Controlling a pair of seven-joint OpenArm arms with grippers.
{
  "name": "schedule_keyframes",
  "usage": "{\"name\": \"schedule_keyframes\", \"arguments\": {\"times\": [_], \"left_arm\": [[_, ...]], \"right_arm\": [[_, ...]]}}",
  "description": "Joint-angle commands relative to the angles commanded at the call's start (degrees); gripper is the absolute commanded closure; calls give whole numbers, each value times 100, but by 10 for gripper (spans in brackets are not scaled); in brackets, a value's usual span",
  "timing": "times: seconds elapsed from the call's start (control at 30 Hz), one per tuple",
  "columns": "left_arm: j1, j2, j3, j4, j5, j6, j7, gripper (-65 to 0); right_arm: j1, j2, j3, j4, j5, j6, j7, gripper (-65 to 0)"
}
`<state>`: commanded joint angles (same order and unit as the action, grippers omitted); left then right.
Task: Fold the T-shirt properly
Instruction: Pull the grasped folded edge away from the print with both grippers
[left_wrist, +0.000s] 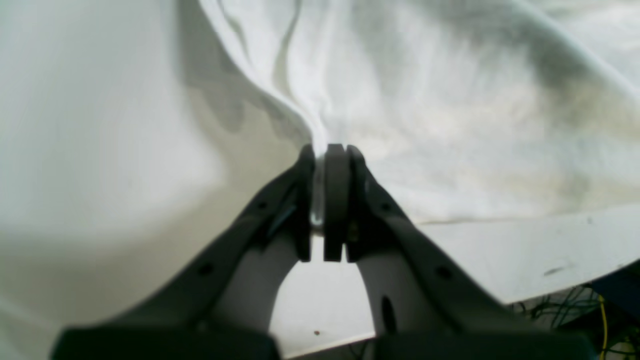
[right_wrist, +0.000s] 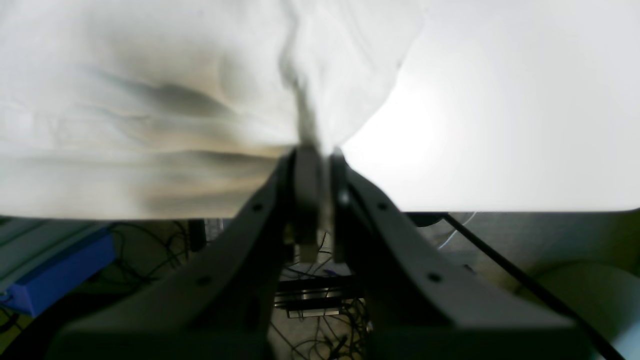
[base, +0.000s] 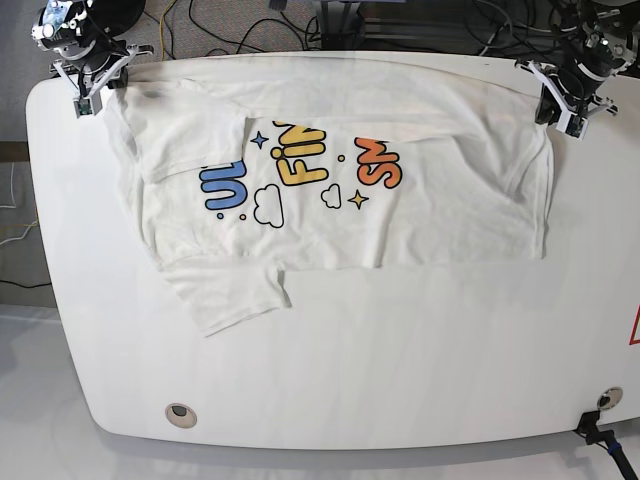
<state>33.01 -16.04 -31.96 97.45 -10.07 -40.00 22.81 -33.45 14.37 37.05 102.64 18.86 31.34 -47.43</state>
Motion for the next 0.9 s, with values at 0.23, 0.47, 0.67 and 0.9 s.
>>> {"name": "schedule_keyframes", "arguments": {"times": [0.23, 0.47, 0.67, 0.9], "left_arm": [[-26, 18, 18, 0, 0, 0, 0, -1], [-26, 79, 281, 0, 0, 0, 9, -12], [-26, 70, 290, 0, 26, 0, 220, -339], [-273, -53, -105, 246, 0, 0, 492, -385]], "right_arm": [[193, -18, -18, -9, 9, 0, 0, 0], [202, -167, -18, -9, -9, 0, -9, 0], [202, -176, -18, -9, 0, -9, -9, 0], [211, -176, -18, -9, 0, -18, -9, -185]]}}
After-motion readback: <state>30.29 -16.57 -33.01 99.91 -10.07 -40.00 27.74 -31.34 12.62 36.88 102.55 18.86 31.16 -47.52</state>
